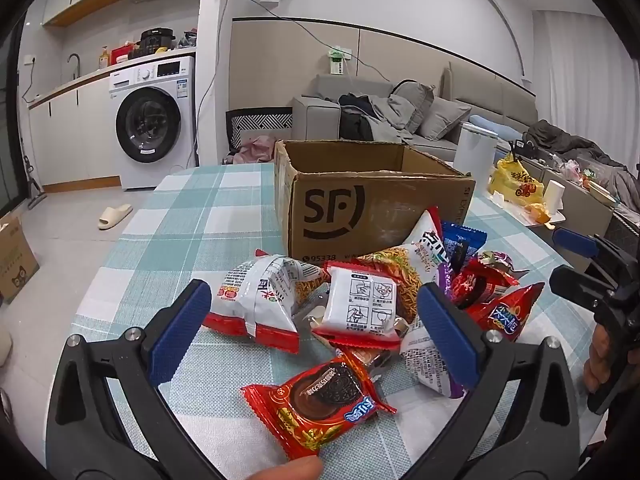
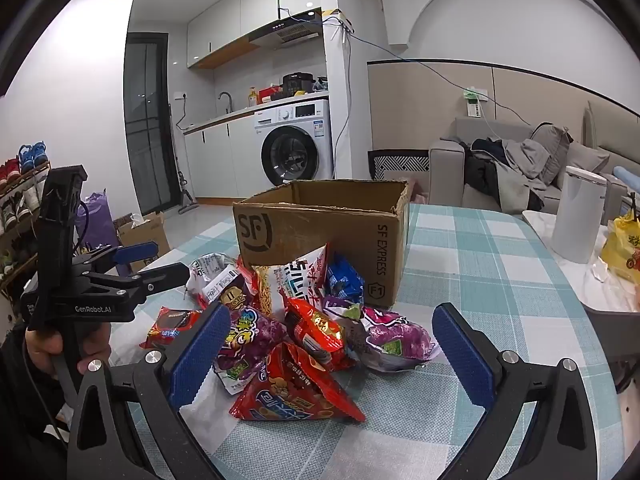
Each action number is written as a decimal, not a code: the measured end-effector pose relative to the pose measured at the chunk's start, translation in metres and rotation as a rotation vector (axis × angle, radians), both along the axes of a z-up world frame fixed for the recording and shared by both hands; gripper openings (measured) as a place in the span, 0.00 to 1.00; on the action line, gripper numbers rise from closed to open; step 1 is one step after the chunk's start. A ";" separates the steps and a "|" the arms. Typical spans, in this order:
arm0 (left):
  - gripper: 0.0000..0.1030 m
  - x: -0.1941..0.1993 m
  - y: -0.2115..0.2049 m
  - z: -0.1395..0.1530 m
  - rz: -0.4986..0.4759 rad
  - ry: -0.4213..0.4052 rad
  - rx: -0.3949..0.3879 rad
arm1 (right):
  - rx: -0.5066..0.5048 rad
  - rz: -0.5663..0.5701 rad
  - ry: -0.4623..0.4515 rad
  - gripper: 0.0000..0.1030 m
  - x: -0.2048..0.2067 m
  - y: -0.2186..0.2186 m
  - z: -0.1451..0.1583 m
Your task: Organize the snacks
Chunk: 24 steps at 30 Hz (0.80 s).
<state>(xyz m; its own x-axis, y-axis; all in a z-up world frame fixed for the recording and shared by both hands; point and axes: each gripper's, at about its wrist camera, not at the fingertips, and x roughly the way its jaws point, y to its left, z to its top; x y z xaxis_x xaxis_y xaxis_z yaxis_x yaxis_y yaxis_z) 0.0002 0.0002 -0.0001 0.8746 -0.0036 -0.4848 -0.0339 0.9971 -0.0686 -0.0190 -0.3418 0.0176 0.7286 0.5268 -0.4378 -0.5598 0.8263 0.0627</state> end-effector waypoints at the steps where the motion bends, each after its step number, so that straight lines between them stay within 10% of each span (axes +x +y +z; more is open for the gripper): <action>1: 0.99 0.000 0.000 0.000 0.000 0.000 0.001 | 0.000 0.000 -0.003 1.00 0.000 0.000 0.000; 24: 0.99 0.000 0.000 0.000 0.000 -0.007 -0.002 | -0.006 -0.009 0.001 1.00 0.000 0.001 0.000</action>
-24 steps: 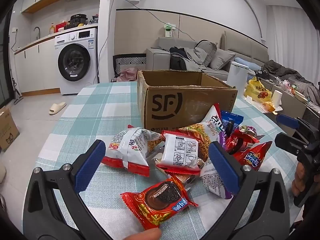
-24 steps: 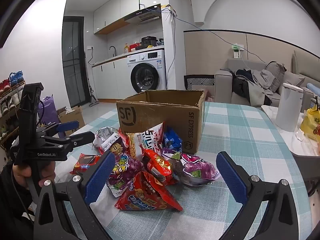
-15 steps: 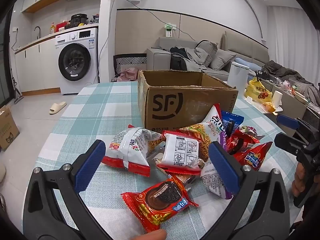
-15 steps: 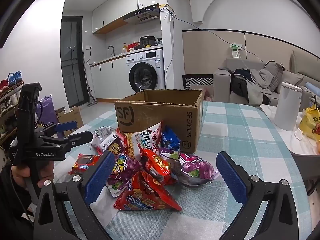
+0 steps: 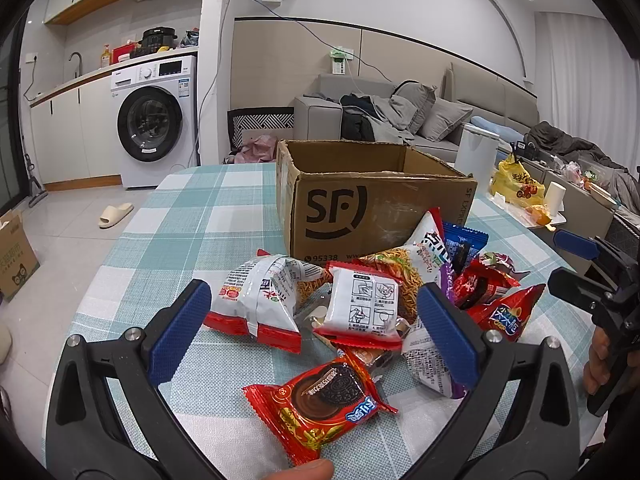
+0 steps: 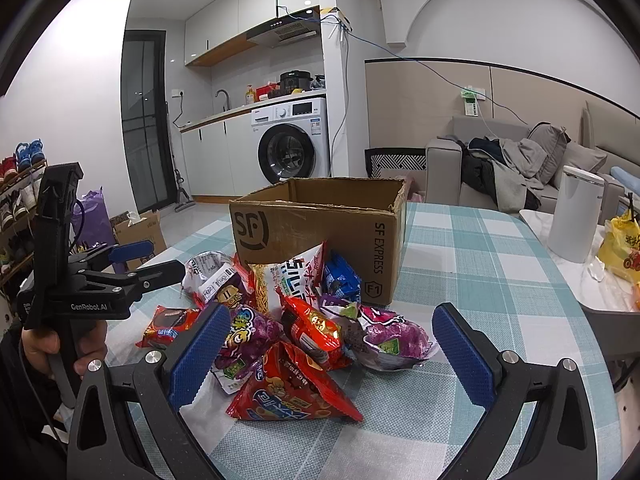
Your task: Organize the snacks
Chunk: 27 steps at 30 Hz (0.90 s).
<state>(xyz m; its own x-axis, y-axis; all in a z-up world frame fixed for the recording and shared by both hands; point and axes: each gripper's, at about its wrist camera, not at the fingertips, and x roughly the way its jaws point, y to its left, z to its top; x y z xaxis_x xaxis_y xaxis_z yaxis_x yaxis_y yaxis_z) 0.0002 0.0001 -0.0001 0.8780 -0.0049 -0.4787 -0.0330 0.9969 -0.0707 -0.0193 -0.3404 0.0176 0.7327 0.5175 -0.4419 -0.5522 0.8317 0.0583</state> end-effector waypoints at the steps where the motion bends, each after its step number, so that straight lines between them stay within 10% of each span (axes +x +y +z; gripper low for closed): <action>1: 0.99 0.000 0.000 0.000 0.000 0.000 0.000 | 0.000 0.000 0.001 1.00 0.001 -0.001 0.000; 27: 0.99 0.000 0.000 0.000 0.001 -0.001 -0.001 | -0.003 0.000 0.000 1.00 0.001 -0.002 0.000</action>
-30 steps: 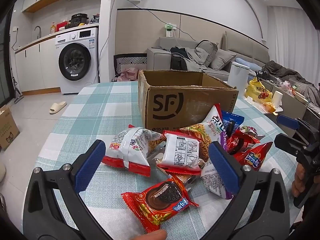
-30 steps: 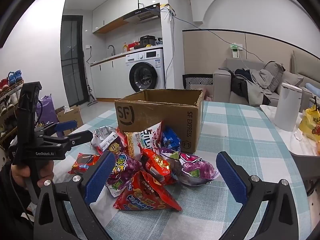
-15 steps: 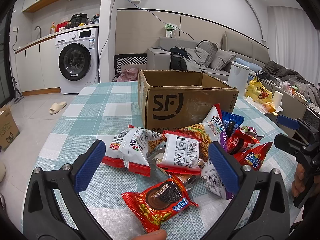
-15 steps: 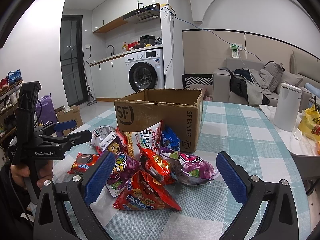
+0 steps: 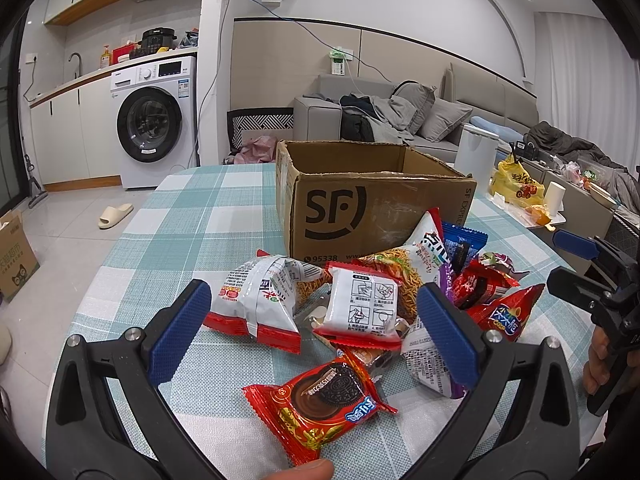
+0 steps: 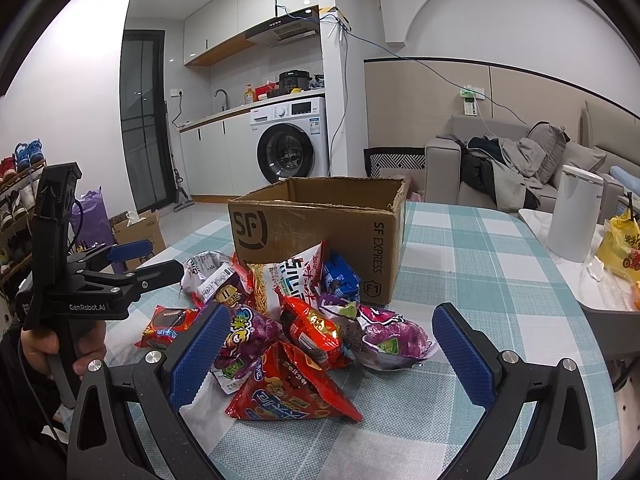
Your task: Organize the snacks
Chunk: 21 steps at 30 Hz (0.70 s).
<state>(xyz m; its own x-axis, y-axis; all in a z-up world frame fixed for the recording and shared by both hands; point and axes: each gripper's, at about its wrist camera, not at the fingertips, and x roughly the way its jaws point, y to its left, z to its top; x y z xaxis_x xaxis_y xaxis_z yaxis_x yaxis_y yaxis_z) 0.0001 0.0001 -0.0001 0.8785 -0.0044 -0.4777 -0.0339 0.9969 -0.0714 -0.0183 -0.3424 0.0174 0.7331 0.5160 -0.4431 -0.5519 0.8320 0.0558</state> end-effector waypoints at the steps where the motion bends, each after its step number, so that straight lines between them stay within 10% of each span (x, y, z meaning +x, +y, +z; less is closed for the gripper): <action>1: 0.99 0.000 0.000 0.000 0.000 0.000 0.000 | 0.000 0.000 0.000 1.00 0.000 0.000 0.000; 21: 0.99 0.000 0.000 0.000 0.000 -0.001 0.000 | -0.003 -0.030 -0.001 1.00 0.001 -0.002 0.000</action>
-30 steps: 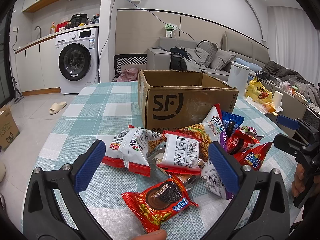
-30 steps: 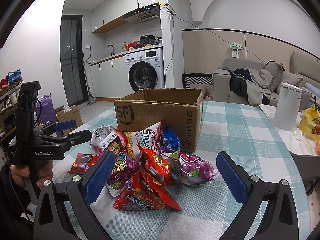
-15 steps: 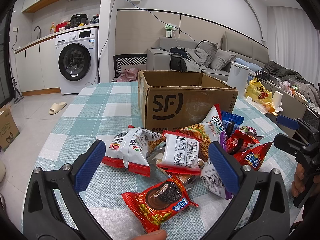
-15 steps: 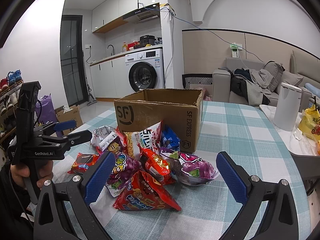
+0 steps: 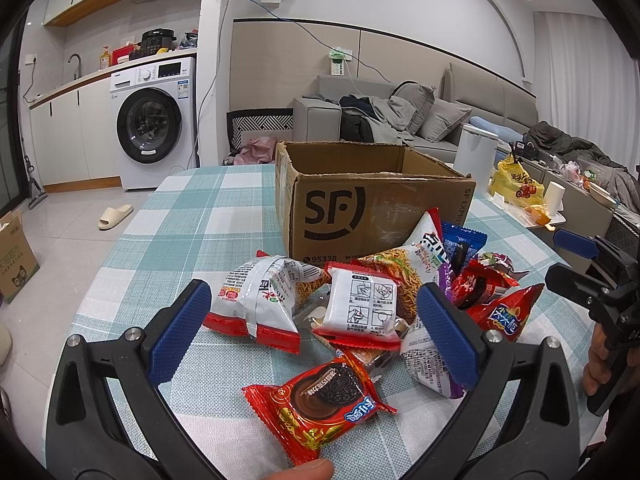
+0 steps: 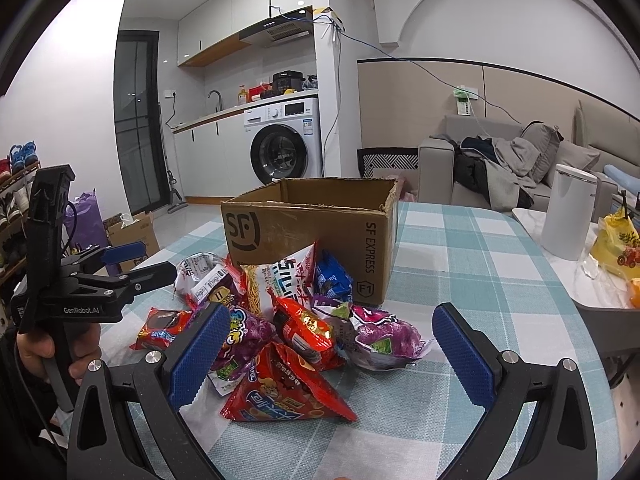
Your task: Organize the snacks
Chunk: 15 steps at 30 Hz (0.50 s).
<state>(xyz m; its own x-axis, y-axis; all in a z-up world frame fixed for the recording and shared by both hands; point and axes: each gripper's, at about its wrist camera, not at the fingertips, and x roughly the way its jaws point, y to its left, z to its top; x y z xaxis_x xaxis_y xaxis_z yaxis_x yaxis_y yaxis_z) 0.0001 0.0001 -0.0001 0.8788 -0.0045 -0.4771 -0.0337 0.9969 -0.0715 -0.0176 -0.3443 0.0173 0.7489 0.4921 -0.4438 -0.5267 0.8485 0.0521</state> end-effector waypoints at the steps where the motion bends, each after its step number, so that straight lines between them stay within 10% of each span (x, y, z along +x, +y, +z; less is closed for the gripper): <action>1: 0.99 0.000 0.000 0.000 0.001 0.000 0.001 | 0.001 0.000 0.002 1.00 0.000 0.000 0.000; 15: 0.99 0.001 0.001 0.002 0.001 -0.005 0.006 | -0.025 -0.006 -0.002 1.00 -0.002 0.006 0.000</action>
